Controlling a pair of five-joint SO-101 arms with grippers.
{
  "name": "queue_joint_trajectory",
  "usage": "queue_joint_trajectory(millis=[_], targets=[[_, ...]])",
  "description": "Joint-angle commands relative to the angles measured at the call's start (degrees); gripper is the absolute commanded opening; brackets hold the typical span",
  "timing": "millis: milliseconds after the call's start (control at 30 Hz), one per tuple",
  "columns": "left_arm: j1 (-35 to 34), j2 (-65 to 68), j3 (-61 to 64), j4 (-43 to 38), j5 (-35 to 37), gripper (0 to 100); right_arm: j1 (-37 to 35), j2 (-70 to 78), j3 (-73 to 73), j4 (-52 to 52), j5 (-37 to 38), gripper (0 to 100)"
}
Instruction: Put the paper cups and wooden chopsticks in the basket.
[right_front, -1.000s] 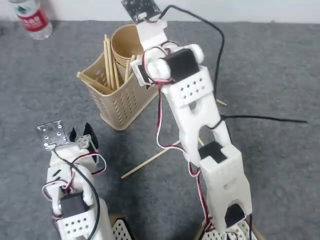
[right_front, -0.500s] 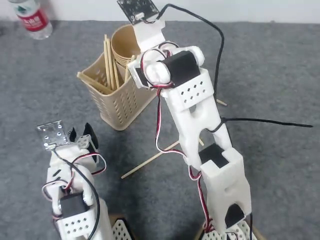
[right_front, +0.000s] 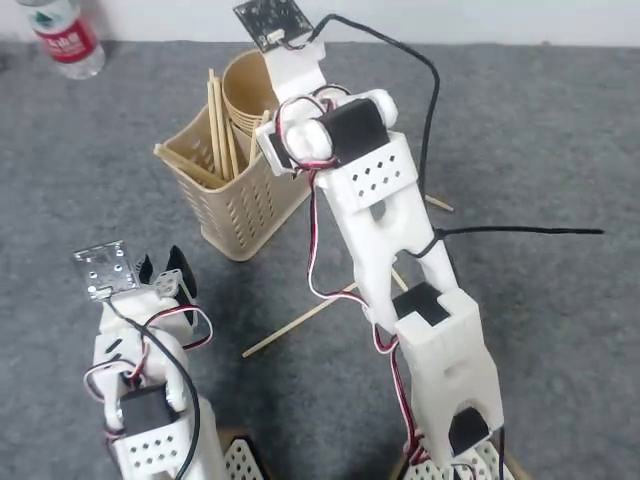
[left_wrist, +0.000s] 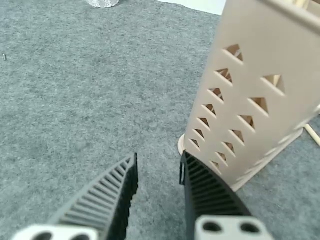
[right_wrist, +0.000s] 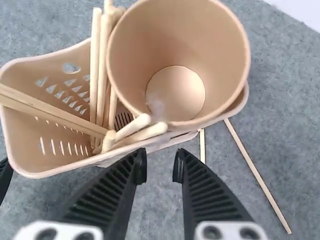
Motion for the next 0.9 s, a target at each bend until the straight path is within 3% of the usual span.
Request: queue_joint_trajectory(millis=[0,100,200,467,633,867], targets=[[0.3,-1.0,-0.3,-1.3,-0.4,13,0.7,-0.6,-0.8,-2.1,-0.3,9.7],[0.3,-1.0,-0.3,-1.3,-0.4,13,0.7,-0.5,-0.8,-3.1,-0.2,9.0],[0.3,-1.0,-0.3,-1.3,-0.4,13,0.8,-0.3,-0.8,-3.6,-0.1,0.0],[0.3,-1.0,-0.3,-1.2,-0.4,13,2.2,-1.1,-1.2,-4.3,3.5,0.8],[0.3,-1.0,-0.3,-1.2,-0.4,13,3.6,-4.3,-8.7,-2.2,3.9,0.7],[0.3,-1.0,-0.3,-1.1,-0.4,13,2.3,-8.9,-16.2,1.7,10.9,0.7]])
